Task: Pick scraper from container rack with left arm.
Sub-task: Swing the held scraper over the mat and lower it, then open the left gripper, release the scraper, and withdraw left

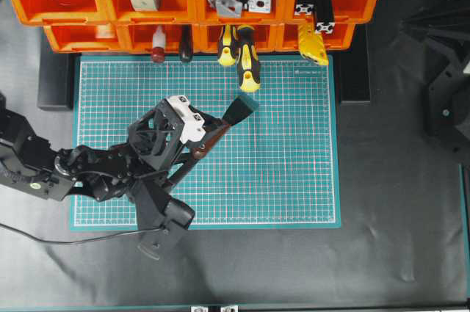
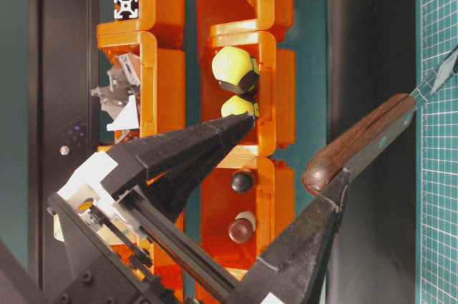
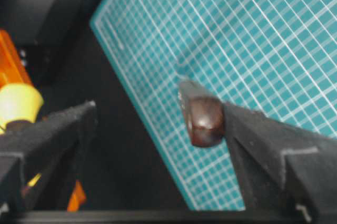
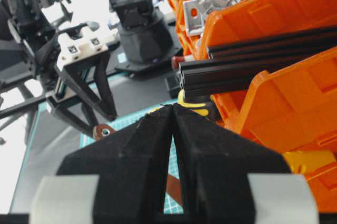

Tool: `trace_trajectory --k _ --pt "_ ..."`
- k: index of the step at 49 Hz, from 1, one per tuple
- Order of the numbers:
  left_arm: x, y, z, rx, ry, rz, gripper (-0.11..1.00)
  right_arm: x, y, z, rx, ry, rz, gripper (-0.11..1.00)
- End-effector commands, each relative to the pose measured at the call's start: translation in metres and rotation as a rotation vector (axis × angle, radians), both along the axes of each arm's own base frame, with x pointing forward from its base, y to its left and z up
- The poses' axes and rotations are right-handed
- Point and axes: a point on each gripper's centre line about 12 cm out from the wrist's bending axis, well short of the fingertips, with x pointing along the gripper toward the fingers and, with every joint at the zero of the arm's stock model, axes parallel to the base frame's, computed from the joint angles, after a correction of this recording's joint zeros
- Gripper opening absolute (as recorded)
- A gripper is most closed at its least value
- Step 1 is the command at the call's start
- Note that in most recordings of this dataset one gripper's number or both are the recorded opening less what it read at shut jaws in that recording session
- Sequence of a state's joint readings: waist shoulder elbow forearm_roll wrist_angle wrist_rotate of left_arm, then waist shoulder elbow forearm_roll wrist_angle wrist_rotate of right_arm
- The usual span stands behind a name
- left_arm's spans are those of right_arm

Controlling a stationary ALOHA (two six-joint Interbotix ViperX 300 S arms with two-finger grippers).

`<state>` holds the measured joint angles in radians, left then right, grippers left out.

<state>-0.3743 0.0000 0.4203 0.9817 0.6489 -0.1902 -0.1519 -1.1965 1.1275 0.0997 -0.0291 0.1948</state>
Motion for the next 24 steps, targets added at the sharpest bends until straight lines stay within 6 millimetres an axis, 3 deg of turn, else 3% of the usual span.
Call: trace_trajectory --k 1,12,24 --pt "-0.002 -0.009 0.011 -0.002 -0.021 -0.002 0.9 0.001 0.0 0.011 -0.003 -0.02 -0.001 0.01" --pt "-0.023 -0.042 0.018 -0.02 -0.022 0.022 0.9 0.001 0.0 0.01 -0.001 -0.006 0.0 0.01" --pt "-0.031 -0.046 0.021 -0.221 -0.091 0.167 0.9 0.001 0.0 0.008 -0.001 0.006 0.001 0.01"
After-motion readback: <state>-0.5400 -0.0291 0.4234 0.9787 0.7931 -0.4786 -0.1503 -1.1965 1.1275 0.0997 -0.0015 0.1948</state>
